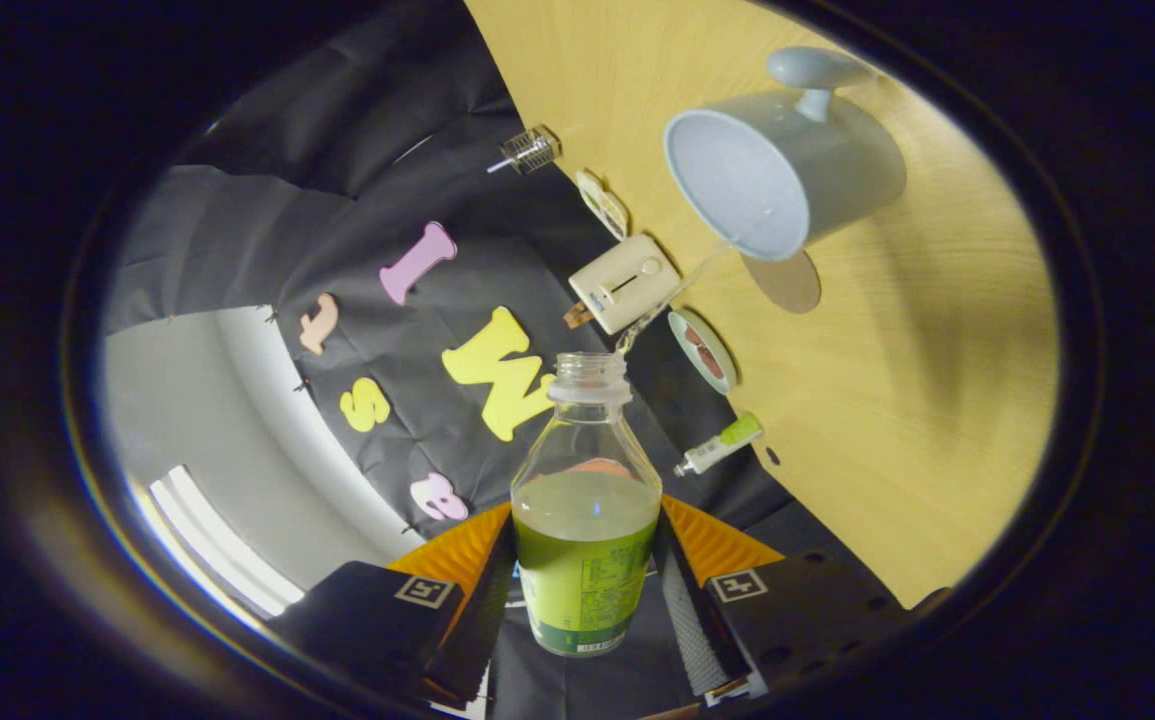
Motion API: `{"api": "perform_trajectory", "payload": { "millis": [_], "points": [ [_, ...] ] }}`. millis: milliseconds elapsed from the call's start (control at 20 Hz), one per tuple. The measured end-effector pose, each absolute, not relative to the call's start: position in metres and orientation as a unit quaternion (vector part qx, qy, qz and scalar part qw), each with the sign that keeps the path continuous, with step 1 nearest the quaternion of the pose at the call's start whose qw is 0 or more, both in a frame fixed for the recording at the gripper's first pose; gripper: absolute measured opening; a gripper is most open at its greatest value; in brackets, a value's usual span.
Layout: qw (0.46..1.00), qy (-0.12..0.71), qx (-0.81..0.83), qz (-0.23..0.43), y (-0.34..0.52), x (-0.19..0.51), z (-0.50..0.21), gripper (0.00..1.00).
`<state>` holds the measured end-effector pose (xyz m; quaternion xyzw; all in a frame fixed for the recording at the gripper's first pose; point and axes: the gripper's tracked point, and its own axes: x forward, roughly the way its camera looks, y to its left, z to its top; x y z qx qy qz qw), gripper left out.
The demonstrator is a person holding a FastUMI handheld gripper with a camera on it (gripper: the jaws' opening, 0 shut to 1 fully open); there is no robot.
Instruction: Take the bottle from table, then pour the juice into the cup, finally place the bottle on the coaster
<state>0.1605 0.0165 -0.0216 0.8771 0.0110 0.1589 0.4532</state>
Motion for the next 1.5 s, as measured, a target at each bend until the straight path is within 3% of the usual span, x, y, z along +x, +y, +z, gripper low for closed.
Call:
{"api": "perform_trajectory", "payload": {
  "millis": [250,1100,1500],
  "points": [
    [0.459,0.003,0.875,0.158,0.010,0.161,-0.010,0.78],
    [0.394,-0.011,0.905,0.163,-0.001,0.169,0.006,0.78],
    [0.397,-0.014,0.903,0.163,-0.014,0.164,0.027,0.77]
  ]
}}
